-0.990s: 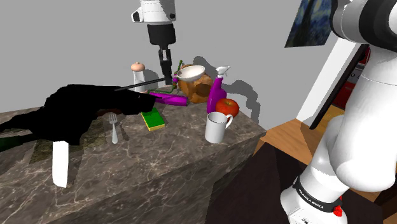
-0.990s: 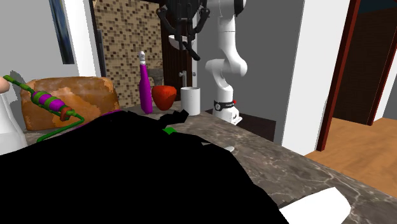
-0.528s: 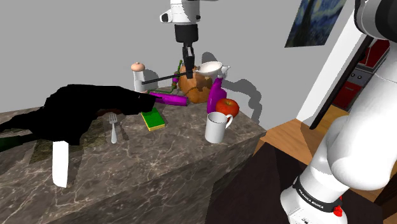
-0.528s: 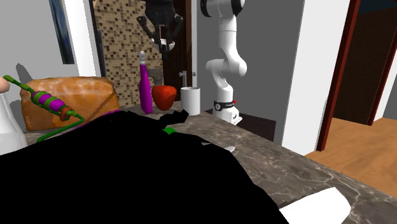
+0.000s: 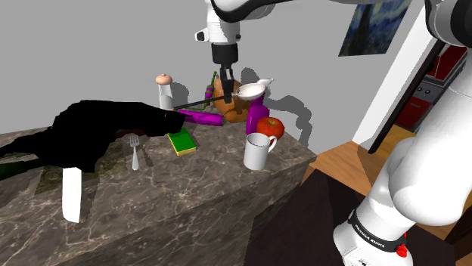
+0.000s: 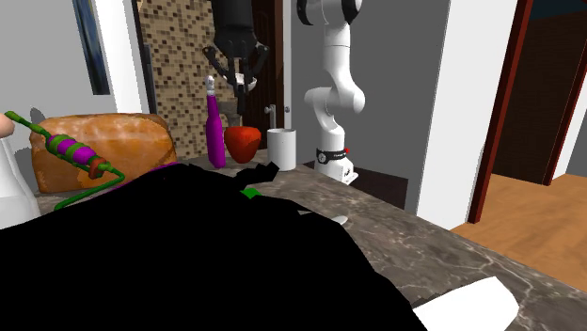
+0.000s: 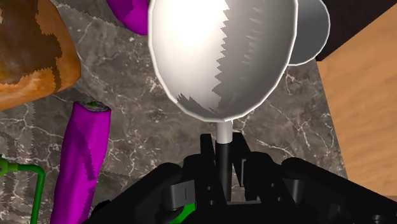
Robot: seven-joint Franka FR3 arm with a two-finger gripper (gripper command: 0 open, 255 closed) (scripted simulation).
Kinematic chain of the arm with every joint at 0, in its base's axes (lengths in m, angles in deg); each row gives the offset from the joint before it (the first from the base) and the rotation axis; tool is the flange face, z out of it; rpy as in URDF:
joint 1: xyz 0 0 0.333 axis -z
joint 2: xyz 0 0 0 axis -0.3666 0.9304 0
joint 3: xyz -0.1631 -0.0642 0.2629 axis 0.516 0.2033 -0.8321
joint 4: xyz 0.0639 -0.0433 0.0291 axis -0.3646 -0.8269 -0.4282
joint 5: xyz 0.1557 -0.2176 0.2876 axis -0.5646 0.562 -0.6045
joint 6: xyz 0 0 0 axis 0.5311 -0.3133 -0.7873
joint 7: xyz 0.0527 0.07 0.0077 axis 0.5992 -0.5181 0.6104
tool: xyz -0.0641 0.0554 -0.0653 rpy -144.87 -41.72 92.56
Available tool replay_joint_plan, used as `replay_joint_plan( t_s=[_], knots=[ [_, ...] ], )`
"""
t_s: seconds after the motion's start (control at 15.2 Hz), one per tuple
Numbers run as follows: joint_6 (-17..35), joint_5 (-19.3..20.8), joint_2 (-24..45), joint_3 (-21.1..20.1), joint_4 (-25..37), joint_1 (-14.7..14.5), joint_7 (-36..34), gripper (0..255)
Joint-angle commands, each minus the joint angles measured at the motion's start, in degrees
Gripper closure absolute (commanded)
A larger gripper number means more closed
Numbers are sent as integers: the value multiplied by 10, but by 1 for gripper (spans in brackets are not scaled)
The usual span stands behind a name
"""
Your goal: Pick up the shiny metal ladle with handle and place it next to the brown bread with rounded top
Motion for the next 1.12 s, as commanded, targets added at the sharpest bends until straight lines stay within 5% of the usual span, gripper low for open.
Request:
replay_joint_plan(
  t_s=[0.0, 1.06],
  knots=[
    [18, 0, 3, 0, -14, 0, -1, 255],
    [137, 4, 25, 0, -112, 0, -6, 255]
  ],
)
